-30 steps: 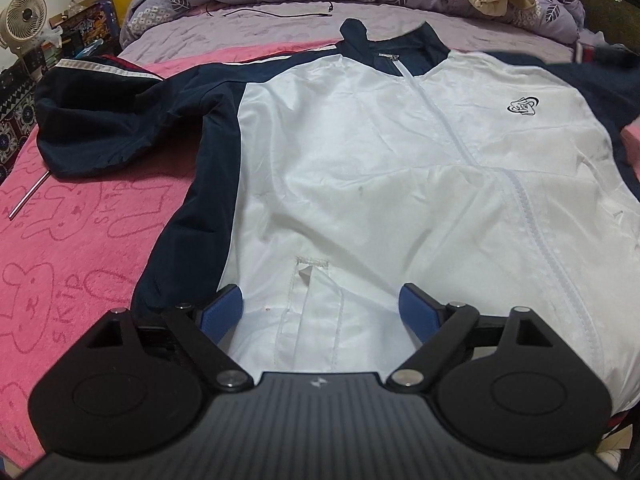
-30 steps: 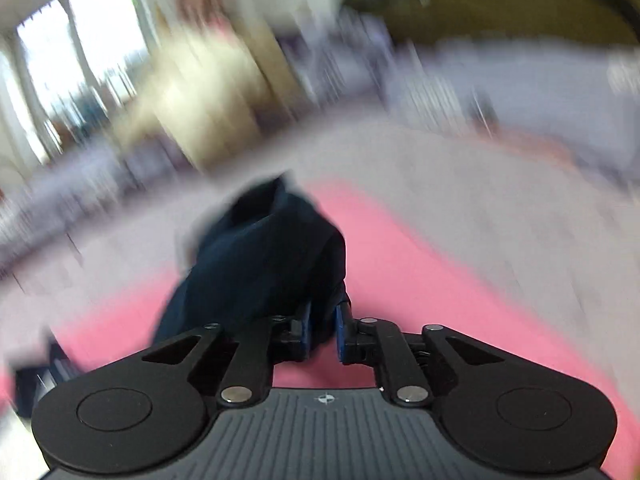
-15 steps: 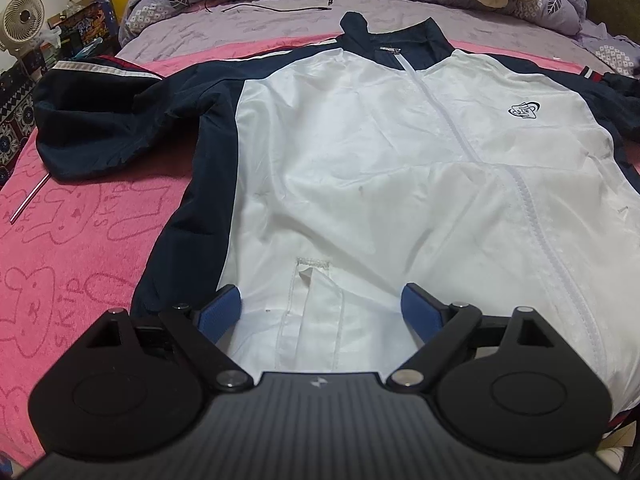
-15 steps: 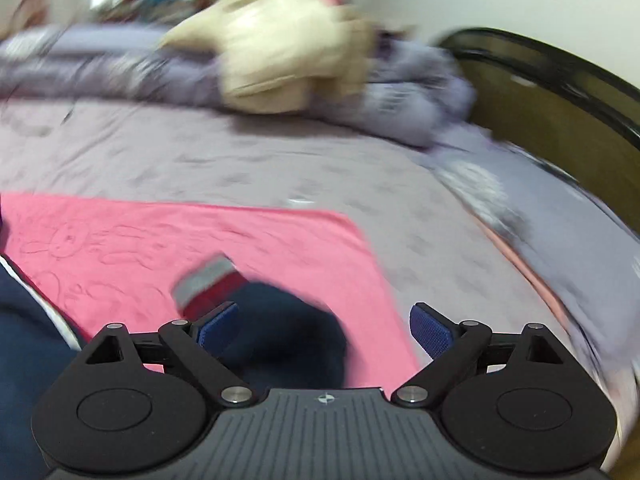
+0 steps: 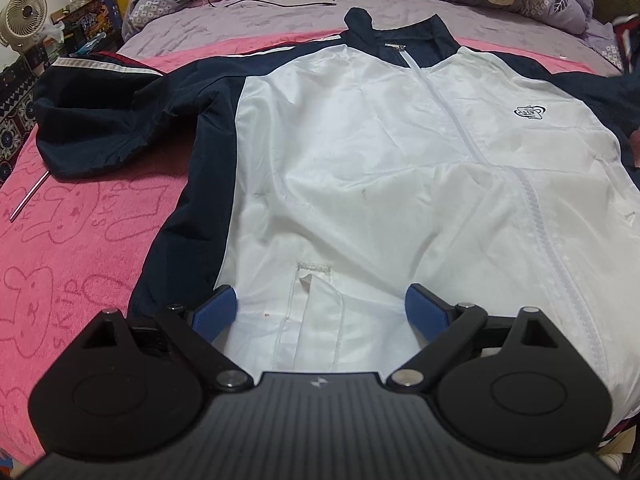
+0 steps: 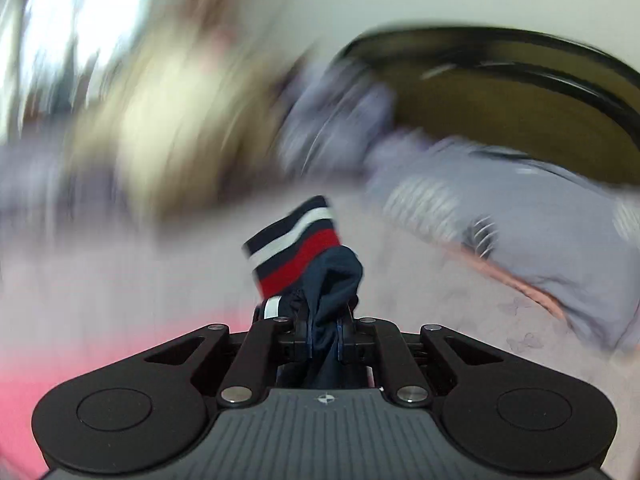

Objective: Fold clothes

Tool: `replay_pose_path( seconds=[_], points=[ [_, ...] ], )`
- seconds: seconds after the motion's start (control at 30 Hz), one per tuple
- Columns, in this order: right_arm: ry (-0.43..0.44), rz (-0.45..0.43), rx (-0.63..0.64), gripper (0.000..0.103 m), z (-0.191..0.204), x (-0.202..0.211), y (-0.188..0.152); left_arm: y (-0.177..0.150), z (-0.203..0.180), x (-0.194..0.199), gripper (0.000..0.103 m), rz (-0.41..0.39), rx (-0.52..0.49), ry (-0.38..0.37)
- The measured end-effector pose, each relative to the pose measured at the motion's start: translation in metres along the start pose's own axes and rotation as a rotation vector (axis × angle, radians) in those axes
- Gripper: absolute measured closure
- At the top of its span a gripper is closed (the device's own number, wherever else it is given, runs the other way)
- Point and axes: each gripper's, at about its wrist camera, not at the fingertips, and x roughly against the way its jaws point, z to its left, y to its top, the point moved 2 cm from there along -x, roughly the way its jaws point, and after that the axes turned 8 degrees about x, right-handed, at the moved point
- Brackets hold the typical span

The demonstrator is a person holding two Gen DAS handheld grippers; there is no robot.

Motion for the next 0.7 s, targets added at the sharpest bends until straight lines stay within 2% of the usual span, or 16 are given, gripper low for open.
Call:
replay_pose_path(
  seconds=[0.07,0.1,0.2,0.3,0.33,0.4,0.47,0.5,0.53,0.57,0.6,0.67,0.7],
  points=[
    [0.049,-0.056,-0.143,0.084,-0.044,0.004,0.001,0.0,0.0,0.0,0.008,-0.001,0.001,0.002],
    [0.002,0.004,-0.154,0.077,-0.059,-0.005,-0.011,0.0,0.0,-0.001,0.008,-0.002,0.002,0.003],
    [-0.138,0.192,-0.177,0.065,-0.102,-0.031,-0.047,0.0,-0.001,-0.001,0.007,-0.005,0.006,0.01],
    [-0.235,0.474,-0.071,0.042,-0.126,-0.058,-0.114,0.0,-0.001,-0.001,0.007,-0.004,0.006,0.013],
    [-0.267,0.513,-0.035,0.04,-0.127,-0.06,-0.132,0.001,-0.001,-0.002,0.007,-0.004,0.006,0.014],
    [-0.298,0.414,0.026,0.038,-0.121,-0.037,-0.147,0.001,-0.001,-0.002,0.007,-0.004,0.006,0.016],
    [-0.306,0.249,0.106,0.038,-0.093,-0.005,-0.139,0.001,-0.001,-0.002,0.007,-0.004,0.006,0.018],
    [-0.239,0.162,0.152,0.038,-0.077,0.015,-0.131,0.001,-0.001,-0.002,0.007,-0.004,0.006,0.019],
    [-0.155,0.089,0.193,0.034,-0.061,0.035,-0.124,0.001,-0.002,-0.002,0.007,-0.004,0.007,0.02],
    [0.0,0.075,0.221,0.03,-0.039,0.051,-0.124,0.001,-0.002,-0.002,0.007,-0.005,0.009,0.022],
    [0.154,0.072,0.249,0.028,-0.015,0.067,-0.125,0.001,-0.002,-0.002,0.007,-0.005,0.011,0.024],
    [0.444,0.152,0.319,0.028,0.04,0.087,-0.14,0.001,-0.002,-0.002,0.007,-0.008,0.013,0.025],
    [0.532,0.168,0.368,0.028,0.067,0.095,-0.151,0.0,-0.002,-0.002,0.007,-0.01,0.013,0.025]
  ],
)
